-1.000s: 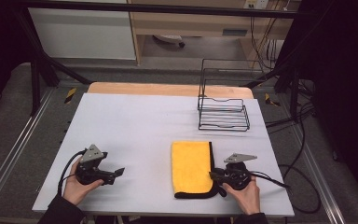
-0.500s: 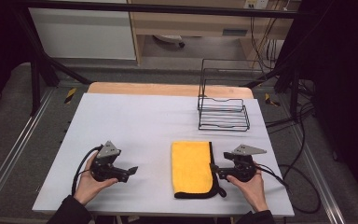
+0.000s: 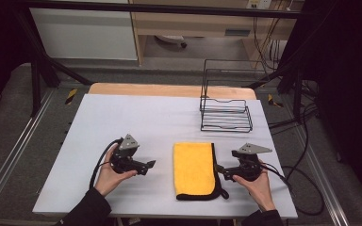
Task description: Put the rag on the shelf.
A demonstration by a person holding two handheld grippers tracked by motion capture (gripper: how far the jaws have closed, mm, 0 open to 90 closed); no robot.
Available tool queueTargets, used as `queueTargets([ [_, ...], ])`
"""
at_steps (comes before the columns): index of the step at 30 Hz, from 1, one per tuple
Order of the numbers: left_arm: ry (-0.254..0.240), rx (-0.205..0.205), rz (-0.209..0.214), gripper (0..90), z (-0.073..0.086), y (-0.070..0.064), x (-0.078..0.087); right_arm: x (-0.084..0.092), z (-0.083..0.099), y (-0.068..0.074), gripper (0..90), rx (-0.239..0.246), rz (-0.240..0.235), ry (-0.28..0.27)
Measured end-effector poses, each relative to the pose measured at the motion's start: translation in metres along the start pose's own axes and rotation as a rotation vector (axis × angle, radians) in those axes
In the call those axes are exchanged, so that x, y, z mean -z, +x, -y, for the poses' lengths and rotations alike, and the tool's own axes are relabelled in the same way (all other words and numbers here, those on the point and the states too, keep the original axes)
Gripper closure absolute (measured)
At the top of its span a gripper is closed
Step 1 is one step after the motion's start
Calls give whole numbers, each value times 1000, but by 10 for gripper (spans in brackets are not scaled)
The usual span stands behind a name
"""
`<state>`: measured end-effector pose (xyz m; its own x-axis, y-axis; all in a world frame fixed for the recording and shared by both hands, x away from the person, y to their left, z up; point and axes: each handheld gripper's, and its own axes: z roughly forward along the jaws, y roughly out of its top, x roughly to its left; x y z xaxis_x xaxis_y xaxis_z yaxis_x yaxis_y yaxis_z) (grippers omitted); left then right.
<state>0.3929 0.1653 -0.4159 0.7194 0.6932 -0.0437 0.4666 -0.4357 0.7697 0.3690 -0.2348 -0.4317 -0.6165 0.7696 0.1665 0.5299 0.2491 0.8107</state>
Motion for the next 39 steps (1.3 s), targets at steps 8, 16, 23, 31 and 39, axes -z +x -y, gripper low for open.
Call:
queueTargets([
  [8, -16, 7, -1, 85, -23, -7, -21, 3, 1, -1, 22, -8, -4, -15],
  [16, -8, 20, -10, 104, -42, -12, -42, 5, 4, 1, 20, -5, -5, -17],
  [23, 19, 63, -18, 150, -51, -13, -61, 4, 5, 2, 24, 2, -4, -11],
  [31, 52, 98, -33, 293, -52, -17, -83, 3, 5, 2, 33, -4, -9, -4],
  [39, 85, 136, -26, 476, -51, -15, -101, 1, 5, 2, 39, -9, -14, 8],
])
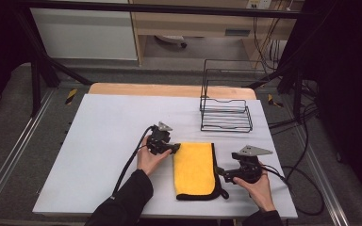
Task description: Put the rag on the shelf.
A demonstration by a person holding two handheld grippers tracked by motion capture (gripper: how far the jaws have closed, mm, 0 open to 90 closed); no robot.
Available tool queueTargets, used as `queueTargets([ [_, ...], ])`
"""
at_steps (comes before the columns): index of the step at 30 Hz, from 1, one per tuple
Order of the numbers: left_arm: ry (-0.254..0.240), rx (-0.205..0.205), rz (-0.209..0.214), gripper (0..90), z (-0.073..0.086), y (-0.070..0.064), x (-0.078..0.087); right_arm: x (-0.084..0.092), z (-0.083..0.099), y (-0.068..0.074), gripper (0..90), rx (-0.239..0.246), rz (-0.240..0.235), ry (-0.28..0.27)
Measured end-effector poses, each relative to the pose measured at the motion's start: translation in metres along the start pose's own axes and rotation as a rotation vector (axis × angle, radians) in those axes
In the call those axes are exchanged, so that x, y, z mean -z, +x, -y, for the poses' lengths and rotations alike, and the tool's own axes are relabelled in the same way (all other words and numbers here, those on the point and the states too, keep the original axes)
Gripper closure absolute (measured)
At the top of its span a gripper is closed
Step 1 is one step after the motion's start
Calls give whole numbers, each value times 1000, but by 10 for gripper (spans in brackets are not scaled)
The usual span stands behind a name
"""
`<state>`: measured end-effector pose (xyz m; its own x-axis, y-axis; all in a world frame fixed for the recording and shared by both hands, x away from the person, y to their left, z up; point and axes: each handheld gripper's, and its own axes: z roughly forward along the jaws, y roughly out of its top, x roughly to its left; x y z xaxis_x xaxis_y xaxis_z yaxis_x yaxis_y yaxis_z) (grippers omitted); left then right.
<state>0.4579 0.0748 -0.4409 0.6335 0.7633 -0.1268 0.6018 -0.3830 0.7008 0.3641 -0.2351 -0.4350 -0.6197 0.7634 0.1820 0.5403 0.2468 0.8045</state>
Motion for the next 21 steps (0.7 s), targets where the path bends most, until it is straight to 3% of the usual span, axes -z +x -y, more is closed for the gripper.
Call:
queueTargets([
  [5, 16, 31, 29, 574, 0, -1, -5, 0, -1, 0, 43, -4, -5, -3],
  [21, 28, 30, 42, 769, 1, -9, -7, -5, -6, -5, 49, -35, 3, -7],
])
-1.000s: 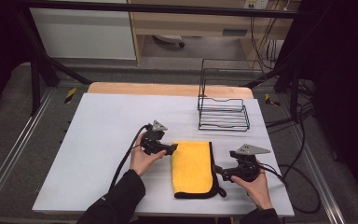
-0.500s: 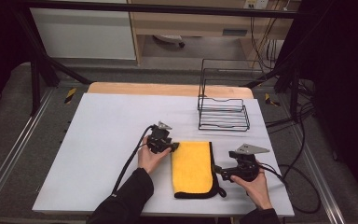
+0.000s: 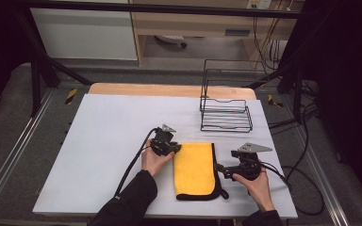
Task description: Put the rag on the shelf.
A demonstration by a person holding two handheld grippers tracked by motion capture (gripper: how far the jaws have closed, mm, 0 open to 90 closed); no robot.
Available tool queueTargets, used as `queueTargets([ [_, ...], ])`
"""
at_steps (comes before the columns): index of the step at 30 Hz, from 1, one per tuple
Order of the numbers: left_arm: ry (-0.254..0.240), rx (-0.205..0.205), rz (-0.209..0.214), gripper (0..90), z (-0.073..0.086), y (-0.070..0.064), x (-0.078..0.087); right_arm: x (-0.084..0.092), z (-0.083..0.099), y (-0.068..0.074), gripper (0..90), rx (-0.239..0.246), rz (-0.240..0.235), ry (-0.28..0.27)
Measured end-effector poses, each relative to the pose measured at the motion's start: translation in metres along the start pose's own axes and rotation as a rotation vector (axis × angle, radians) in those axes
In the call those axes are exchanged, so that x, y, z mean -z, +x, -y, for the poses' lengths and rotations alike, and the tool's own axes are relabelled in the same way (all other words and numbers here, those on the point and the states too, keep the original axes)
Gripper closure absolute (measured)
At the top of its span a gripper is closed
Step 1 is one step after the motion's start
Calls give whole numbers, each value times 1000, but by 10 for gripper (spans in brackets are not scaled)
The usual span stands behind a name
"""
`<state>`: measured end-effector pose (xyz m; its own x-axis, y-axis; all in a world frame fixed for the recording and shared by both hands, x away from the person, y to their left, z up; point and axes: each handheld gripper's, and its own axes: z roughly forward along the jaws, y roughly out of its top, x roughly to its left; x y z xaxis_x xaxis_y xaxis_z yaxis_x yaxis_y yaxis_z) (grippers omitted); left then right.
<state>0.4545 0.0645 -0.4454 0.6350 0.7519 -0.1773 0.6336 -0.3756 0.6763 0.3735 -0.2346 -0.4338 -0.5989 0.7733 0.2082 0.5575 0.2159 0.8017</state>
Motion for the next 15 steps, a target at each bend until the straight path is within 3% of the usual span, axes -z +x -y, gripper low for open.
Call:
queueTargets([
  [7, 5, -35, -29, 802, 0, -5, 0, -12, -9, -2, 92, -10, 10, 12],
  [15, 2, -40, -21, 805, 1, -3, -1, -33, -26, -11, 203, -51, 47, -3],
])
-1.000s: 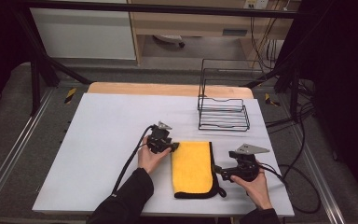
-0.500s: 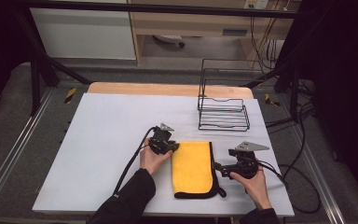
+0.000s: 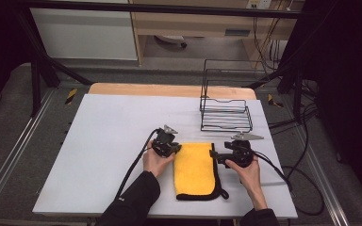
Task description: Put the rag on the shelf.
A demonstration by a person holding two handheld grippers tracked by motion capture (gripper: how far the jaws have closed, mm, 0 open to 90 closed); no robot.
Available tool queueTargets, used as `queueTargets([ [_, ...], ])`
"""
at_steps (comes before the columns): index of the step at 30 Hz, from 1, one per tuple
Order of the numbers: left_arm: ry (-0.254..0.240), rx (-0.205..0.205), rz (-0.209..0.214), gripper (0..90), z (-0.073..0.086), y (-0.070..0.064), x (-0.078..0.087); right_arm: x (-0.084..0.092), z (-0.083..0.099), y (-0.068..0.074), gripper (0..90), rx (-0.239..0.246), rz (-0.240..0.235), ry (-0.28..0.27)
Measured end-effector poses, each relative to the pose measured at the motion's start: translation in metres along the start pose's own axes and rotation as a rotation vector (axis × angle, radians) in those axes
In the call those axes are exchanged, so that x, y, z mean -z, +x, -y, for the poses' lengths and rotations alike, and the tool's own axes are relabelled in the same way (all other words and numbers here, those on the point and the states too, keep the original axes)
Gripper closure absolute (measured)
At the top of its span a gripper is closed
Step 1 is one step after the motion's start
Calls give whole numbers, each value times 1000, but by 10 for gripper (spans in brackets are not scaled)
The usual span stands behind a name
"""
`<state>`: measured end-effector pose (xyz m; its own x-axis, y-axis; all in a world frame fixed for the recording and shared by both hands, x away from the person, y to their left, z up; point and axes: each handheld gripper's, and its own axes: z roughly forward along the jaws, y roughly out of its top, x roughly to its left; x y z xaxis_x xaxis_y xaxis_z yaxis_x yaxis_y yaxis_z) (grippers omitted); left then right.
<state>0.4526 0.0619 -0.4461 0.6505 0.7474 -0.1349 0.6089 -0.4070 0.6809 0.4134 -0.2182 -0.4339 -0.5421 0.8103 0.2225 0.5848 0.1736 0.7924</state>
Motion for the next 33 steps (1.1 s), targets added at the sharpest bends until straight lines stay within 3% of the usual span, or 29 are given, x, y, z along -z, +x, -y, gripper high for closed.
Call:
queueTargets([
  [8, -12, -21, -9, 807, 1, -2, 0, -28, -8, -4, 394, -4, 29, 41],
  [13, -17, -28, -8, 807, 2, -2, 0, -36, -6, -7, 491, 10, 59, 83],
  [28, -26, -50, -7, 806, 3, -1, -1, -40, -3, -4, 699, -57, 13, 120],
  [33, -25, -27, 15, 807, 3, 1, -1, -40, -4, -5, 770, -62, -11, 130],
])
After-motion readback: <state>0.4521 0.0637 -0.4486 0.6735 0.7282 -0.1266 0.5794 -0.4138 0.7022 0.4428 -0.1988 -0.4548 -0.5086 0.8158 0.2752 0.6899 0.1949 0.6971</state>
